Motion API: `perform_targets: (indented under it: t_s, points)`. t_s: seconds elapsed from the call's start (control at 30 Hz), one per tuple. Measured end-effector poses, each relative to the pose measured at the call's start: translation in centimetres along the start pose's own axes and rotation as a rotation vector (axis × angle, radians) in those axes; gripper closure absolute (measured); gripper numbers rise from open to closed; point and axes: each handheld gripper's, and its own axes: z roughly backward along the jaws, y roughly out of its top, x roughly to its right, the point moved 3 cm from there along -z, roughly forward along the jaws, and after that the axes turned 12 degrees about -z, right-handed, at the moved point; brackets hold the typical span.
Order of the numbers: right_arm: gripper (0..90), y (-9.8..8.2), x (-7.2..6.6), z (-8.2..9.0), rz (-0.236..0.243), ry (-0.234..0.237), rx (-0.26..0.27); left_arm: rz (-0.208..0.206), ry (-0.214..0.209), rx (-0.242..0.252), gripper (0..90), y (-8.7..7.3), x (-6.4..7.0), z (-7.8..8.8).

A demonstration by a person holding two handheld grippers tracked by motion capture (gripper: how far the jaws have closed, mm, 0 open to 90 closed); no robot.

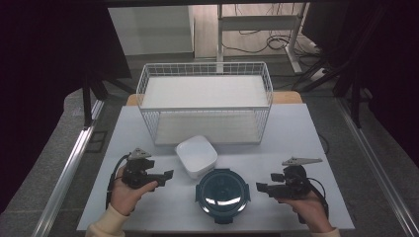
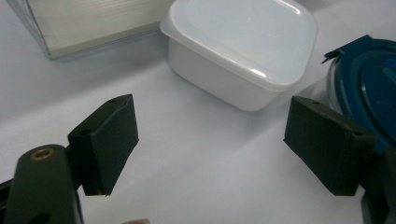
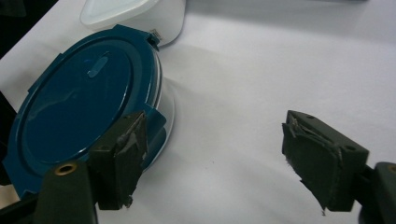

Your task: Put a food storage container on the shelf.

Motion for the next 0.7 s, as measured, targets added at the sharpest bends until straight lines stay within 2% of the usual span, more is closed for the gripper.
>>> perform_targets:
  t_s: [0.07,0.13,0.33,0.47,0.53,0.63,0.7]
  points:
    - [20.0,-0.1,-0.2,-0.2,0.0,0.004,-0.006,0.014,-0.004,-0.003,16.6,0.1,0.4,-0.1]
    - [19.2,-0.2,-0.4,-0.4,0.0,0.01,-0.015,0.004,0.013,-0.017,15.9,0.0,0.9,-0.3]
    - [17.5,-0.4,-1.2,-0.7,-0.011,0.052,-0.031,0.009,-0.073,-0.011,15.0,0.2,2.7,-0.6]
    - [16.8,-0.6,-1.7,-1.0,-0.015,0.069,-0.038,0.037,-0.132,-0.002,16.0,0.2,3.6,-0.8]
    - [16.5,-0.6,-1.9,-1.1,-0.023,0.074,-0.038,0.057,-0.144,-0.002,16.4,0.0,4.0,-1.1]
    - [16.3,-0.8,-2.2,-1.5,-0.024,0.082,-0.051,0.065,-0.167,-0.013,16.7,-0.2,4.4,-1.7]
    - [16.0,-0.9,-2.4,-1.7,-0.031,0.09,-0.053,0.082,-0.205,-0.009,16.9,-0.3,4.7,-1.9]
